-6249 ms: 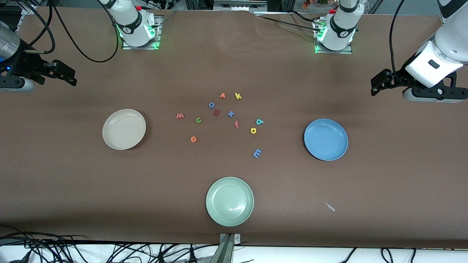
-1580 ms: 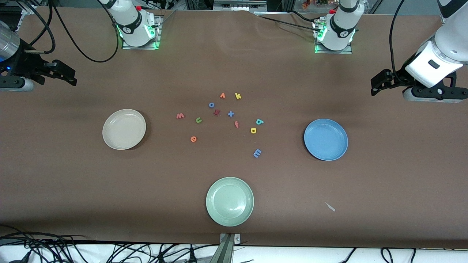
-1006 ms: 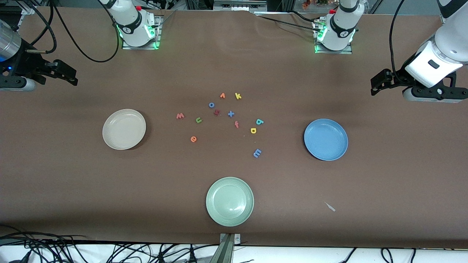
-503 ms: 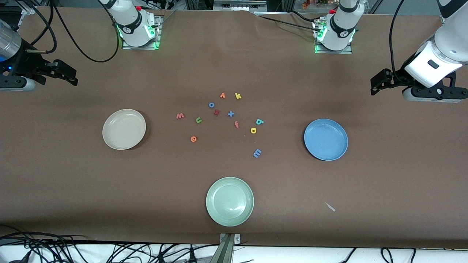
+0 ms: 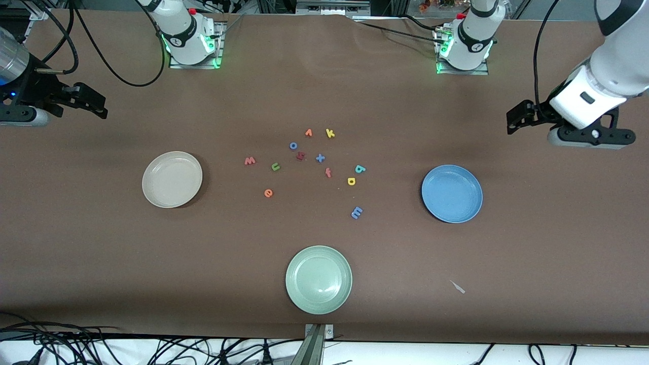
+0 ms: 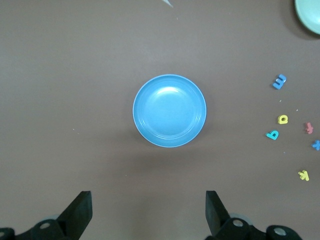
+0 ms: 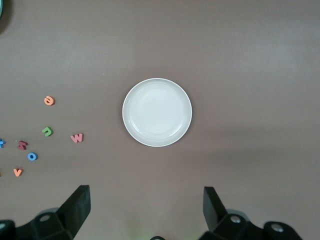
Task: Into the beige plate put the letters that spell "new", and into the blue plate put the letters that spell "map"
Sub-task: 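Reach the left gripper down to the yellow letter D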
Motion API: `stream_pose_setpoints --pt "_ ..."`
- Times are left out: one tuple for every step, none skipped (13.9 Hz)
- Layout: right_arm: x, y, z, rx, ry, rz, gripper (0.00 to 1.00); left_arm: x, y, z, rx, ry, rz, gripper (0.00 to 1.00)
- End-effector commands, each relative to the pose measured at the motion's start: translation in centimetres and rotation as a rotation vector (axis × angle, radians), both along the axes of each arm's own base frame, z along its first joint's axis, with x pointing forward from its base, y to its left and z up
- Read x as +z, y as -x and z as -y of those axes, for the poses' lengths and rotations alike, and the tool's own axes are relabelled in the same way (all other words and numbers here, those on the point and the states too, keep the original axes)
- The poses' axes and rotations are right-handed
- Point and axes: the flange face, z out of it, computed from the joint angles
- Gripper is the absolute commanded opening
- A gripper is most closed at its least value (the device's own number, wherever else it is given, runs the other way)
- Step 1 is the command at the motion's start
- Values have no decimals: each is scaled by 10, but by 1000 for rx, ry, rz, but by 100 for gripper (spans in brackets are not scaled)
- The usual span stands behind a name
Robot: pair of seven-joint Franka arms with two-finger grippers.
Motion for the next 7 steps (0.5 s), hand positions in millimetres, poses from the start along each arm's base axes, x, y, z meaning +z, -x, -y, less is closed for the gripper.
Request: stream_pose_setpoints --pt "6 1 0 -7 14 11 100 -28 -9 24 -51 18 -54 100" --pt "6 1 0 -5 14 9 100 -38 -12 34 -63 27 -70 100" --pt "7 2 0 -7 14 11 100 -56 -16 44 -76 26 -96 100" --pt "7 2 0 -5 14 11 100 -71 -26 55 -90 32 -105 100" --pt "7 2 0 -4 14 11 100 -82 -40 70 -97 35 -100 100" --pt "7 2 0 -5 14 11 100 -99 -51 88 -75 29 -116 100" --pt "7 2 0 -5 14 11 100 -119 -57 111 -53 21 -140 100"
